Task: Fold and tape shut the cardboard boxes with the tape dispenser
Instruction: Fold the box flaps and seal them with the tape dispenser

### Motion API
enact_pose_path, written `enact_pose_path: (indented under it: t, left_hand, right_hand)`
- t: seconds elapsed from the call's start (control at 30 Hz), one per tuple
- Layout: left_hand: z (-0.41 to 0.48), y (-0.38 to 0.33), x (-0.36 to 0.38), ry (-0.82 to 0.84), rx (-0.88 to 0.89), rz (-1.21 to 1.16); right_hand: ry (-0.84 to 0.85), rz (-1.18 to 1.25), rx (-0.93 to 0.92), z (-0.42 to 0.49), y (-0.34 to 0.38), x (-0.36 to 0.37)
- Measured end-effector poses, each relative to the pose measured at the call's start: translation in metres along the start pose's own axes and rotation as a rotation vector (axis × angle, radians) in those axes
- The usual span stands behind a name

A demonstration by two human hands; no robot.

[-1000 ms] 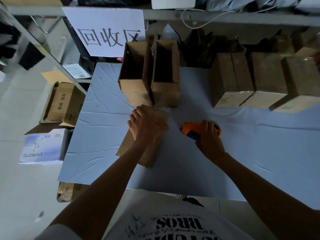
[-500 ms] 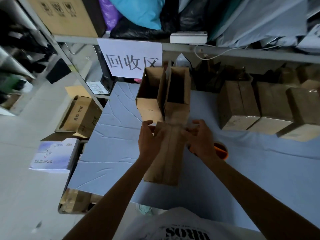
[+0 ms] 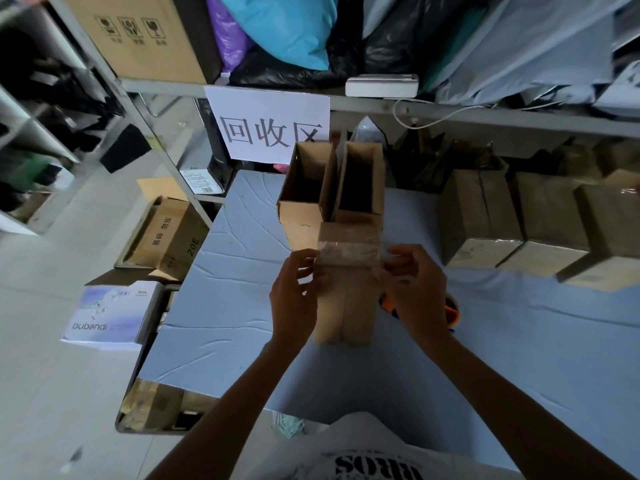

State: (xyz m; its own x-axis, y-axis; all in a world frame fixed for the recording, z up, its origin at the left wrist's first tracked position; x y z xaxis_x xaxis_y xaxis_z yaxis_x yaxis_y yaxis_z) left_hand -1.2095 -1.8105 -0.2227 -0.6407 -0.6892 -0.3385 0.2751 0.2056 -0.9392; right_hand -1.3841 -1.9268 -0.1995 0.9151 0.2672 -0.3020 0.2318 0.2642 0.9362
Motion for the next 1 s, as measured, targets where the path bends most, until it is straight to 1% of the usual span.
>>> enact_pose_path:
  t: [0.13,0.3,0.43,0.57,0.63,0.77,0.83,0.93,1.0]
  left_hand:
    - [0.003,-0.009,0.001,0.031,0.073,0.012]
    - [0.007,-0.009,0.000,0.075,0.136,0.089]
    - [0.015,-0.010,-0.004,0.108,0.158,0.144]
    - [0.016,-0.020,-0.006,0.073,0.237,0.214]
    - [0.016,-0.022,-0.005,0.081,0.266,0.224]
    - [0.019,-0.020,-0.005,0.139,0.238,0.204]
    - [0.019,-0.022,-0.006,0.144,0.249,0.195]
    - [0.018,-0.023,-0.009,0.137,0.247,0.160]
    - [0.018,-0.021,-0.010,0.139,0.231,0.141]
  right_hand:
    - [0.006,-0.022,-0.022,0.002,-0.001,-0.003]
    - [0.063,-0.056,-0.040,0.003,-0.003,0.000]
    - [0.120,-0.135,-0.117,0.004,0.006,0.005]
    - [0.150,-0.157,-0.106,0.006,0.004,0.008]
    - [0.178,-0.172,-0.121,0.006,0.004,0.008]
    - [0.244,-0.202,-0.188,0.008,0.006,0.008]
    - [0.264,-0.234,-0.193,0.009,0.007,0.009]
    - [0.283,-0.315,-0.259,0.009,0.014,0.011]
    - [0.286,-0.320,-0.271,0.011,0.018,0.010]
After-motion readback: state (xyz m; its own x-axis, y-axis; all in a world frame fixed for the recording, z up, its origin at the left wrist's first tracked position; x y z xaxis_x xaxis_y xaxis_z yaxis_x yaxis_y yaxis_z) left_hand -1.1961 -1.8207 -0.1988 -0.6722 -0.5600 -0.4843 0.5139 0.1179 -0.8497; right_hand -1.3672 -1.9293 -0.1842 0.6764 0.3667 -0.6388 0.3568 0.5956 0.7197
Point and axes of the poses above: each hand's wrist, its own z-axis towards the middle knuckle, its own x-axis out of the palm, y = z × x, the point moved 8 cm from there along z, towards the middle knuckle, and after that the axes turned 4 degrees about -x, right-handed, at the moved point
